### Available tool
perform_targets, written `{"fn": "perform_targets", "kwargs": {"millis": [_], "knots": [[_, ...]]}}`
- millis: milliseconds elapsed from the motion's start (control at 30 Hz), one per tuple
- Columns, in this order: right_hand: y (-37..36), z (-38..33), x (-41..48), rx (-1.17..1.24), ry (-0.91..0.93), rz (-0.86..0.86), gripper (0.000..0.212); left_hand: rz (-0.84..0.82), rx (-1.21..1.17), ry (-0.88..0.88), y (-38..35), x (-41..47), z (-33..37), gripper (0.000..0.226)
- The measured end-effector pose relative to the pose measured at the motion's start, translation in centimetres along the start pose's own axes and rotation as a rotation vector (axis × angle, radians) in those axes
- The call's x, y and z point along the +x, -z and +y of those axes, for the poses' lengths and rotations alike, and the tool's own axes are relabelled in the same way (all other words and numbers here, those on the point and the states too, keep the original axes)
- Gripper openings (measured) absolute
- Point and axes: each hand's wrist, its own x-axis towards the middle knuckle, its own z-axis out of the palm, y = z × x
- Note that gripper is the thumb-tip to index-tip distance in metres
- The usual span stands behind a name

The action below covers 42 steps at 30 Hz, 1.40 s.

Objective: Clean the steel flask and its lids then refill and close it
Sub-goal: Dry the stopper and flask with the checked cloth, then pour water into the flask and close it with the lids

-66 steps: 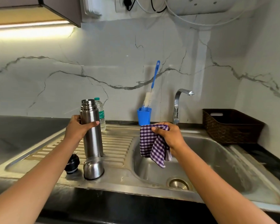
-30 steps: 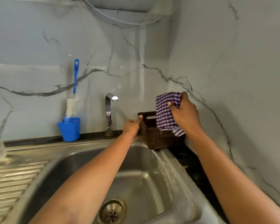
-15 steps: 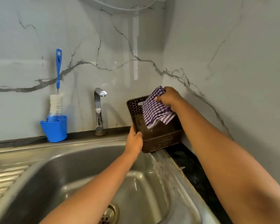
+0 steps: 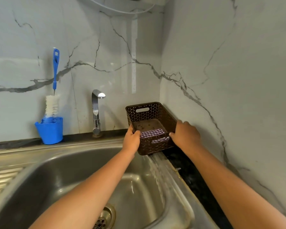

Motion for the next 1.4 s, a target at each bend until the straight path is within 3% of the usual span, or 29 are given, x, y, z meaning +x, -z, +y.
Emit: {"fn": "perform_targets", "kwargs": {"millis": [200,400,600,667,867,1033,1133,1200,1267,1400], "knots": [[-2.1,-0.3,0.5,0.095,-0.02,0.028,0.045,-0.034,-0.003,0.127,-0.2,1.0,1.1,0.023],[-2.6,-0.4,2.3,0.074,-0.017,-0.016,0.043,-0.1,0.074,0.182,-0.6,2.0,2.8,0.05],[-1.1,-1.8,1.8,-0.048,-0.036,0.032,0.041,-0.066,0.414,0.263,0.3,0.1,6.5,0.074],[0.0,-4.2,0.8,-0.053,0.021,0.037,0.042,-0.033,0.59,0.155,2.5,-1.7,8.2,0.074],[1.6,-15.8,-5.0,0.16,0.268,0.042,0.039,0.117,0.957,-0.216,14.1,-10.6,14.8,0.039],[-0.1,-27.2,-10.4,0.501,0.389,-0.137,0.038,0.519,0.906,-0.618,28.0,-20.2,18.4,0.015],[-2.2,-33.0,-13.3,0.655,0.412,-0.266,0.033,0.829,0.808,-0.721,37.1,-23.9,17.9,0.011],[-3.9,-36.2,-14.5,0.768,0.405,-0.354,0.028,1.006,0.739,-0.649,43.2,-24.6,15.9,0.017],[-5.4,-39.2,-15.1,0.845,0.414,-0.443,0.022,1.121,0.76,-0.442,48.9,-24.0,12.1,0.021],[-8.6,-44.6,-14.6,0.948,0.411,-0.602,0.033,0.964,1.078,0.169,56.7,-21.8,3.2,0.035]]}}
